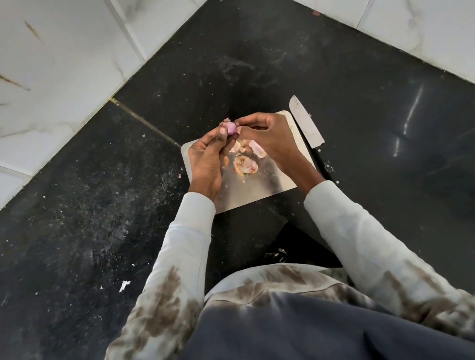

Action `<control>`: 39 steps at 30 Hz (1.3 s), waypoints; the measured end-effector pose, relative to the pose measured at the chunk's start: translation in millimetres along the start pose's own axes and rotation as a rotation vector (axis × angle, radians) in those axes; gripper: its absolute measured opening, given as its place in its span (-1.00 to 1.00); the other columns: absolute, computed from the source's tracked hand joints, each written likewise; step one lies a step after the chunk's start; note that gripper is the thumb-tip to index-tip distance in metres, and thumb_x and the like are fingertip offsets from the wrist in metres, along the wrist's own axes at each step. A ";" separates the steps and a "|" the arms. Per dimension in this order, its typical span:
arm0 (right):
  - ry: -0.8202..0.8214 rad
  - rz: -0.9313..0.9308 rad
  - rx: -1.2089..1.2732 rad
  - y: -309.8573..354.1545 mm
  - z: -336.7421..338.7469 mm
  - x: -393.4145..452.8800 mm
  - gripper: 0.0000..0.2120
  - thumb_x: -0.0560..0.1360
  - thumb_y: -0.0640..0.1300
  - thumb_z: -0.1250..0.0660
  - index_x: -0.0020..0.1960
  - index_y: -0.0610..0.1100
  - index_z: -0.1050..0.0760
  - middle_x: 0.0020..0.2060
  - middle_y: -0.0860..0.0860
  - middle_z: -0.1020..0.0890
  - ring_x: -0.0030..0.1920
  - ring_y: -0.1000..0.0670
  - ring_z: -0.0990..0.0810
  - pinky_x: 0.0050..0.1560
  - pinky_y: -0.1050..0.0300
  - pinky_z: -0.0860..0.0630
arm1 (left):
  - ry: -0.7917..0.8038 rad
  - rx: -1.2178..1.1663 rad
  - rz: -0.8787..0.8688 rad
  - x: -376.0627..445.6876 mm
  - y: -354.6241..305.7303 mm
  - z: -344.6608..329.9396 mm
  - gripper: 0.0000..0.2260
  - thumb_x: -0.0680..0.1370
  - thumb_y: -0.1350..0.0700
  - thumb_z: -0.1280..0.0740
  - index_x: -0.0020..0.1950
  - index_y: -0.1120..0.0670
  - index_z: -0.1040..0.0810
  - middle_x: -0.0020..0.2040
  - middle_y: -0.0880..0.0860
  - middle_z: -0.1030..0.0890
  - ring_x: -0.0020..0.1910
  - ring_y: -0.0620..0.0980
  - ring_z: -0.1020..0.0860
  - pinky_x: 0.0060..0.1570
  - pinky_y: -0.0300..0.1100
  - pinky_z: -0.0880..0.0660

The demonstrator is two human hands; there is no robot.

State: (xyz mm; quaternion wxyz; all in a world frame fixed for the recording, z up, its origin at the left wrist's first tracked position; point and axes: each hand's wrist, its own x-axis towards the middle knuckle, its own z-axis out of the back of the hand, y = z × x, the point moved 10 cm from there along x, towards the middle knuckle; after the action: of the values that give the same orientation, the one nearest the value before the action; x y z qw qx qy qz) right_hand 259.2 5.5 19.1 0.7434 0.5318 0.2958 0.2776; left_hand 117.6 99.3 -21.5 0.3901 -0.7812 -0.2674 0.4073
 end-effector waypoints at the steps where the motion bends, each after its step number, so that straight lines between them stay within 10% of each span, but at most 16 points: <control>1: 0.012 0.010 0.005 1.4 -1.1 -0.2 -0.72 0.55 -0.05 -0.52 0.22 -0.13 -0.69 0.04 0.03 -0.76 0.06 0.07 -0.73 0.18 0.17 -0.66 | 0.002 -0.008 -0.003 -0.5 0.1 0.3 -0.83 0.66 0.27 -0.40 0.22 0.25 -0.71 0.15 0.14 -0.77 0.17 0.09 -0.74 0.29 0.00 -0.65; 25: -0.167 0.080 -0.136 4.0 -7.4 -1.4 -0.70 0.51 0.04 -0.54 0.12 -0.14 -0.69 -0.05 0.04 -0.76 -0.04 0.08 -0.73 0.07 0.22 -0.68 | -0.048 -0.017 -0.039 -8.5 1.7 -0.7 -0.89 0.64 0.25 -0.44 0.07 0.16 -0.78 0.07 0.13 -0.79 0.13 0.06 -0.76 0.25 -0.06 -0.66; 39: -0.004 0.075 -0.024 4.3 -8.7 4.9 -0.72 0.53 0.01 -0.53 0.20 -0.08 -0.70 0.03 0.08 -0.76 0.03 0.10 -0.73 0.12 0.25 -0.65 | -0.051 -0.091 0.005 -3.0 1.6 6.9 -0.81 0.64 0.25 -0.42 0.23 0.25 -0.72 0.16 0.19 -0.76 0.13 0.08 -0.75 0.12 -0.10 -0.70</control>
State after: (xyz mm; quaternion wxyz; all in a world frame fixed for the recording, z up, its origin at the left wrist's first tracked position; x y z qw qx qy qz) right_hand 255.7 15.7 20.3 0.7395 0.5340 0.2709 0.3077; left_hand 110.4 98.9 -24.0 0.3463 -0.7881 -0.2936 0.4155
